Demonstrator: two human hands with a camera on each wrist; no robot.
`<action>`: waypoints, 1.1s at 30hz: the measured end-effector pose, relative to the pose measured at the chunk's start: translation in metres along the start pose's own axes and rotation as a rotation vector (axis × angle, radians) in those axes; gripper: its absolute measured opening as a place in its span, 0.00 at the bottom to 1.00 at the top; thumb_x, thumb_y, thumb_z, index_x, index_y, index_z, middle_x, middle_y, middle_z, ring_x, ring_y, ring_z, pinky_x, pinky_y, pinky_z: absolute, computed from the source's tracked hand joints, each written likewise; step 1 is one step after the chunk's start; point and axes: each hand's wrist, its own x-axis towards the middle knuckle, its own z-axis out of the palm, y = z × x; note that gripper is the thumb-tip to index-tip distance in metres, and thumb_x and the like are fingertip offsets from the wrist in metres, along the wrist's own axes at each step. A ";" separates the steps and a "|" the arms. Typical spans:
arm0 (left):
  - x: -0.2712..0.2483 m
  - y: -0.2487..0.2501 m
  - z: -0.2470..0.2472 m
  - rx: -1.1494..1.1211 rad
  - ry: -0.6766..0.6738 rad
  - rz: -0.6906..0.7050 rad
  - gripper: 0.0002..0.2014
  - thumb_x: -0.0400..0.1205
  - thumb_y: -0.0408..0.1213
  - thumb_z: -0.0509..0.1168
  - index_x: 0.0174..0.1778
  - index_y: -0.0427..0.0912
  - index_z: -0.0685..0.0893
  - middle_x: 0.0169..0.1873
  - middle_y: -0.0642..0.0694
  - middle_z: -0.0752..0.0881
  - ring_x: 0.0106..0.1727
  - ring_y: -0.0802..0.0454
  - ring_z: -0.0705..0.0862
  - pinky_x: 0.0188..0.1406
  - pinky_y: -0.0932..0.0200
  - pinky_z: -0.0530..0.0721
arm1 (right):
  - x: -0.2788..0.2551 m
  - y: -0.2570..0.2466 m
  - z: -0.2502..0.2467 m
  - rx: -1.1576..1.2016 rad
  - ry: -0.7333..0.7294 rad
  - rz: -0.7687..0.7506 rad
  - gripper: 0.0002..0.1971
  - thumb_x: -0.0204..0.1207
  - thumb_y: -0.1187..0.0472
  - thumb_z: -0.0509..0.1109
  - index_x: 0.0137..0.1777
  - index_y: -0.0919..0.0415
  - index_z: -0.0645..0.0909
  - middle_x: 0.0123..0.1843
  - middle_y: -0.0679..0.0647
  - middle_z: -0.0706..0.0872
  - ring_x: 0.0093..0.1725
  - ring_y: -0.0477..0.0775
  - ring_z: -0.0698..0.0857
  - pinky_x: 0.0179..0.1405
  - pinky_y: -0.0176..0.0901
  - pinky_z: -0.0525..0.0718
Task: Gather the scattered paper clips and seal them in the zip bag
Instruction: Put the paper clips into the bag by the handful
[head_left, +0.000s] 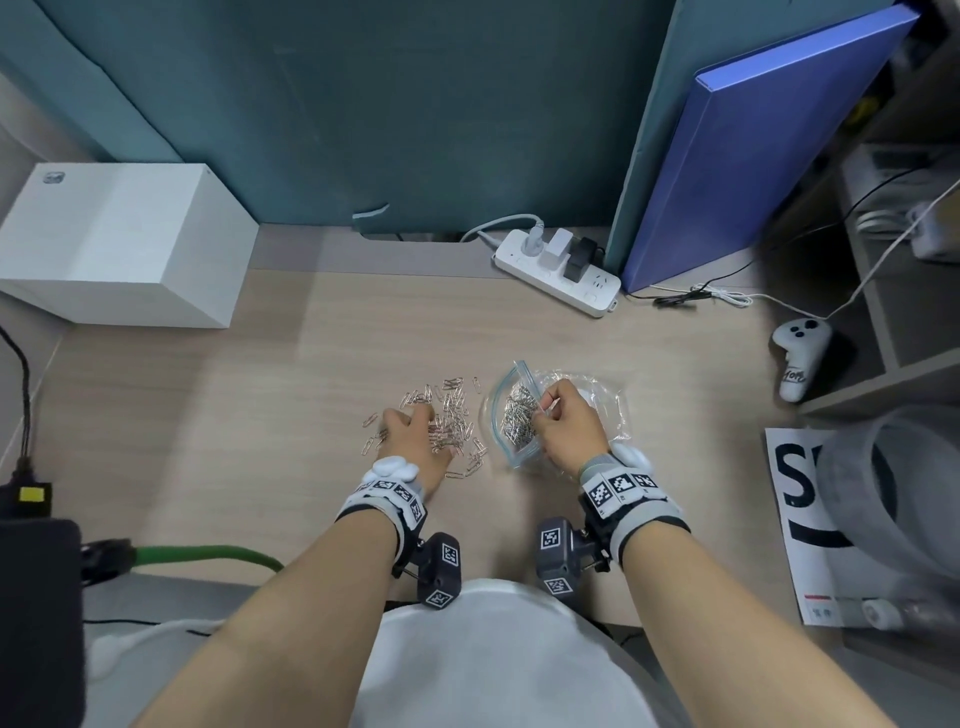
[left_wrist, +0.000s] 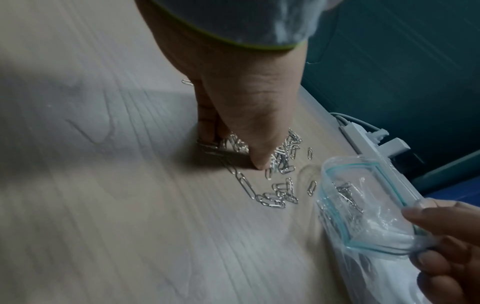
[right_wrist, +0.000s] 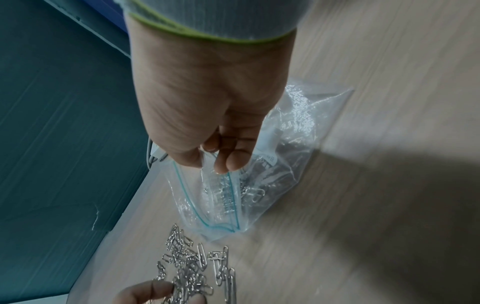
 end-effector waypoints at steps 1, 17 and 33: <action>0.002 0.001 0.001 -0.002 -0.008 0.021 0.22 0.80 0.46 0.73 0.66 0.53 0.71 0.63 0.43 0.68 0.41 0.45 0.82 0.43 0.56 0.81 | -0.001 0.000 0.000 0.004 -0.001 0.002 0.12 0.79 0.62 0.68 0.43 0.41 0.73 0.36 0.55 0.82 0.31 0.58 0.81 0.33 0.48 0.79; 0.016 0.034 0.000 -0.194 0.001 0.119 0.06 0.83 0.33 0.69 0.42 0.46 0.80 0.36 0.49 0.83 0.32 0.53 0.81 0.26 0.60 0.73 | -0.008 -0.003 -0.001 0.001 0.019 0.021 0.12 0.78 0.64 0.67 0.43 0.43 0.74 0.35 0.56 0.83 0.32 0.62 0.84 0.34 0.53 0.83; 0.027 0.018 -0.010 -0.111 0.161 0.137 0.24 0.84 0.56 0.61 0.78 0.58 0.75 0.80 0.46 0.71 0.78 0.42 0.74 0.78 0.43 0.74 | -0.012 -0.007 -0.021 -0.050 0.098 0.026 0.10 0.77 0.67 0.69 0.43 0.51 0.75 0.34 0.55 0.85 0.39 0.66 0.89 0.43 0.55 0.86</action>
